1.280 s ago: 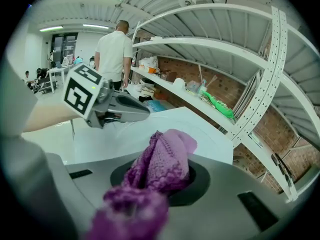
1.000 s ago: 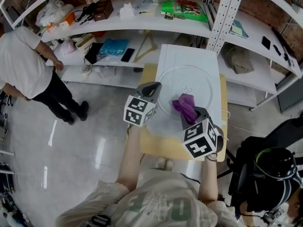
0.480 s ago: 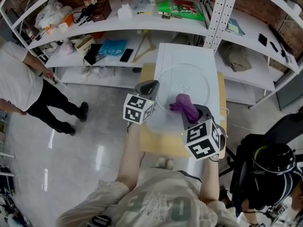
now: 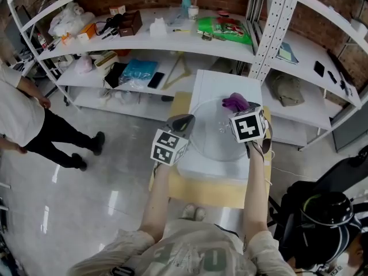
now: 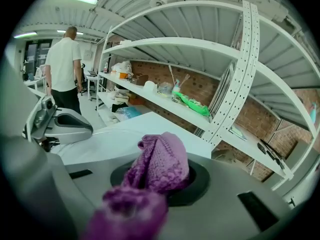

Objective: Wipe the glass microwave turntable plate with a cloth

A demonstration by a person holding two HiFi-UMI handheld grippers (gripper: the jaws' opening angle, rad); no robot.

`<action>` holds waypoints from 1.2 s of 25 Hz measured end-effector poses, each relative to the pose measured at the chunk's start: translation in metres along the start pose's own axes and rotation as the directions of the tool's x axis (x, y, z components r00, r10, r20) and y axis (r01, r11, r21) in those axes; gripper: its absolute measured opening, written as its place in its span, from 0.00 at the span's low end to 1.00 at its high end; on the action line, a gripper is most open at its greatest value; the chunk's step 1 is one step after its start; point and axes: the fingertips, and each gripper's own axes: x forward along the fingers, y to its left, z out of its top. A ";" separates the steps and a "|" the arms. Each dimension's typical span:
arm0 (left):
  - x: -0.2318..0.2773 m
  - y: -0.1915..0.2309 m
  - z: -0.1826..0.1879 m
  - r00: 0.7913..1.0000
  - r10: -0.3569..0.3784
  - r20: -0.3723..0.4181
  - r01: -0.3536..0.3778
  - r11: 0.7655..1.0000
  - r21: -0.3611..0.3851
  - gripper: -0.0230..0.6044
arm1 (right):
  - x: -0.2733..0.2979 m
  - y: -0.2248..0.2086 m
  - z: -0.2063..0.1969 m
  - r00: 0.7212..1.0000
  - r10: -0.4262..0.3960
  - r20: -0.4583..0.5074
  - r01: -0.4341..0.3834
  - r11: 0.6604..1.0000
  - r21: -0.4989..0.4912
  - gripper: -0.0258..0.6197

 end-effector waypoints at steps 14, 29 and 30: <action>-0.001 0.002 0.002 1.000 0.009 -0.014 -0.009 1.000 0.025 0.04 | -0.032 0.038 -0.030 0.997 0.076 -0.030 -0.078 0.994 -0.075 0.12; -0.006 0.005 0.001 0.999 0.044 -0.009 -0.044 0.999 0.008 0.04 | -0.143 0.110 -0.087 0.981 0.189 0.048 -0.189 0.982 -0.005 0.12; -0.006 0.006 0.001 0.999 0.043 -0.007 -0.043 0.999 0.004 0.04 | -0.144 0.111 -0.087 0.981 0.189 0.048 -0.189 0.982 -0.009 0.12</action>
